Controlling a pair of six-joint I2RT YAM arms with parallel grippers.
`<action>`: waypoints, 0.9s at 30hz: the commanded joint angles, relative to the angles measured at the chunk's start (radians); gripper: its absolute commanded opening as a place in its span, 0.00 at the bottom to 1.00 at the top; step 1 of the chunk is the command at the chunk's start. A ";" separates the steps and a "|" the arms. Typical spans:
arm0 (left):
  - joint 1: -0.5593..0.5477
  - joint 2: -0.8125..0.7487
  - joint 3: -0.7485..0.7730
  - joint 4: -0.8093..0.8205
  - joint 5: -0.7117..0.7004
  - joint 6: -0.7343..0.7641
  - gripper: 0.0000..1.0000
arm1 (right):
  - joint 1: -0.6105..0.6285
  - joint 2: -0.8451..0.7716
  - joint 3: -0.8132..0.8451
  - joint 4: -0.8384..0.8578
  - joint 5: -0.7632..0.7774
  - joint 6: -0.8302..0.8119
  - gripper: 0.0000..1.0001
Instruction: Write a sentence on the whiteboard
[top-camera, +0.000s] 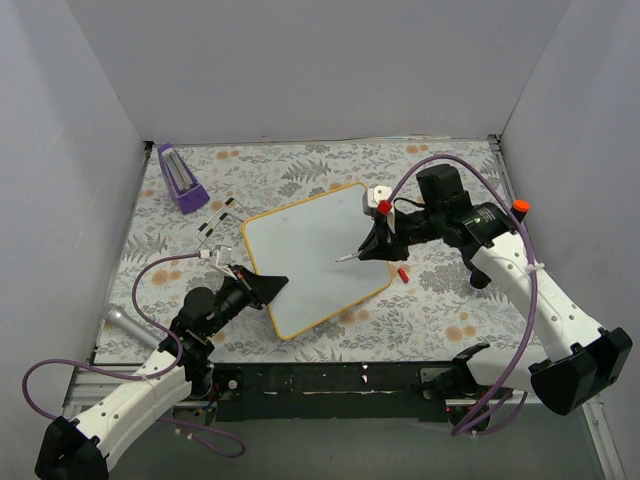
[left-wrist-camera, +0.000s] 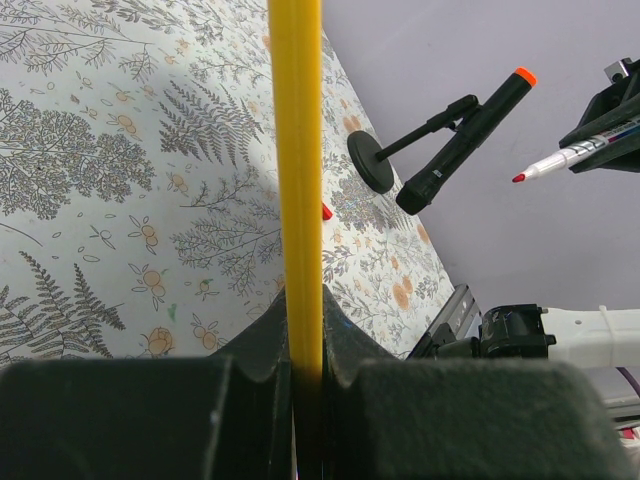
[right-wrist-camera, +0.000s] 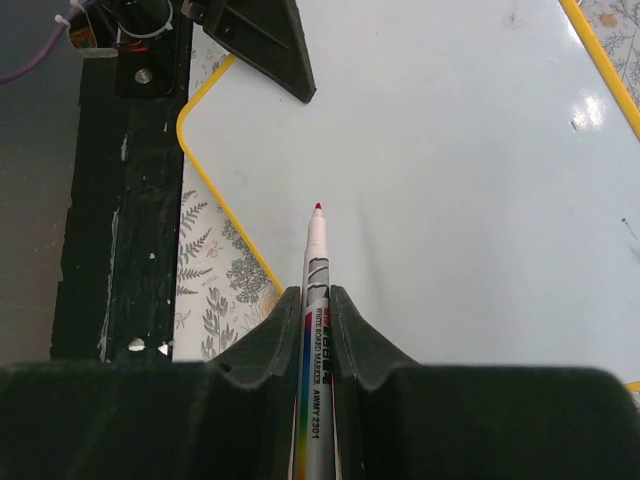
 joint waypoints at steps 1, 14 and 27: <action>0.002 -0.026 0.051 0.120 0.014 -0.010 0.00 | 0.018 0.012 0.022 0.030 -0.001 0.006 0.01; 0.002 -0.037 0.054 0.099 0.016 -0.016 0.00 | 0.095 0.059 0.092 0.026 0.057 -0.003 0.01; 0.002 -0.034 0.052 0.092 0.022 -0.013 0.00 | 0.153 0.085 0.126 0.030 0.117 -0.017 0.01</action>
